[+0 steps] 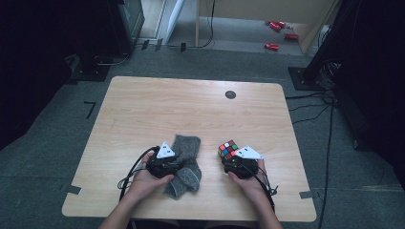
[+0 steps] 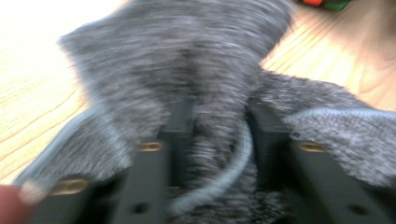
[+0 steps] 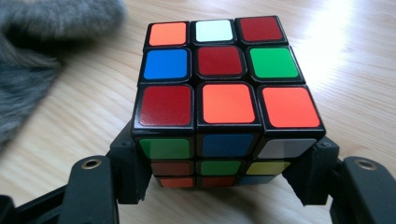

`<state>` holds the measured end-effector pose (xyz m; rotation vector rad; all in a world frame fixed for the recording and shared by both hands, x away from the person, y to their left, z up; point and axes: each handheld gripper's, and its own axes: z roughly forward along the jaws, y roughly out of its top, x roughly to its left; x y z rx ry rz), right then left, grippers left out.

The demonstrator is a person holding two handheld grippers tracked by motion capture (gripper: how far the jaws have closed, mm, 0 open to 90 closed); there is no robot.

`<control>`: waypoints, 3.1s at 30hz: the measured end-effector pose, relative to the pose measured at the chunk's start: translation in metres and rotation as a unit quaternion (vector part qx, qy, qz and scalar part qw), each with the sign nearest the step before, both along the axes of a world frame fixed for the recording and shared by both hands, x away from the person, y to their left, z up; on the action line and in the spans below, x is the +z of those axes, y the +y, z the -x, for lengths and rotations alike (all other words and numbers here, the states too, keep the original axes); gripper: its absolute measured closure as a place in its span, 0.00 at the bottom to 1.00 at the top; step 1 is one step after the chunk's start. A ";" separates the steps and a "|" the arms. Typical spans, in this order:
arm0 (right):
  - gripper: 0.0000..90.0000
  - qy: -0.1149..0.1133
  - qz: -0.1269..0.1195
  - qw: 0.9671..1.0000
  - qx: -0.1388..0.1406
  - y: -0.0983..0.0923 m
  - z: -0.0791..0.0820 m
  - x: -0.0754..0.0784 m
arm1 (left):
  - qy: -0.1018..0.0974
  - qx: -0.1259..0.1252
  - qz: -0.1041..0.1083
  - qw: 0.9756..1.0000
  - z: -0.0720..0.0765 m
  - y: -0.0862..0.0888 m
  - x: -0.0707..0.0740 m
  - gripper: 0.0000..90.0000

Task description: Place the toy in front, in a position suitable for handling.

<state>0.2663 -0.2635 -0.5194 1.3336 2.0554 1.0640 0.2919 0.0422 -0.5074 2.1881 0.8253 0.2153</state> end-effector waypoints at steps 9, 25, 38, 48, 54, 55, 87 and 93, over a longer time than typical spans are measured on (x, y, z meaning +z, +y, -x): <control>0.38 -0.021 -0.006 0.997 0.069 0.033 0.015 0.014 | -0.048 -0.019 0.156 0.986 0.011 0.012 0.041 0.89; 0.38 -0.036 0.065 0.988 0.138 0.083 0.035 0.019 | -0.076 -0.041 0.091 0.992 0.023 -0.015 0.050 0.85; 0.38 -0.047 0.068 0.988 0.131 0.081 0.036 0.025 | -0.072 -0.058 0.081 0.992 0.023 -0.014 0.057 0.87; 0.38 -0.045 0.068 0.988 0.130 0.082 0.036 0.025 | -0.073 -0.050 0.076 0.993 0.023 -0.018 0.054 0.86; 0.38 -0.044 0.049 0.989 0.135 0.084 0.035 0.027 | -0.081 -0.097 0.093 0.988 0.034 -0.024 0.059 0.87; 0.38 -0.043 0.052 0.989 0.135 0.086 0.036 0.027 | -0.087 -0.099 0.085 0.988 0.036 -0.027 0.058 0.86; 0.38 -0.023 0.059 0.989 0.135 0.081 0.037 0.028 | -0.066 -0.029 0.108 0.992 0.026 -0.023 0.048 0.84; 0.38 -0.012 0.063 0.988 0.142 0.089 0.036 0.021 | -0.065 -0.036 0.080 0.994 0.030 -0.032 0.050 0.84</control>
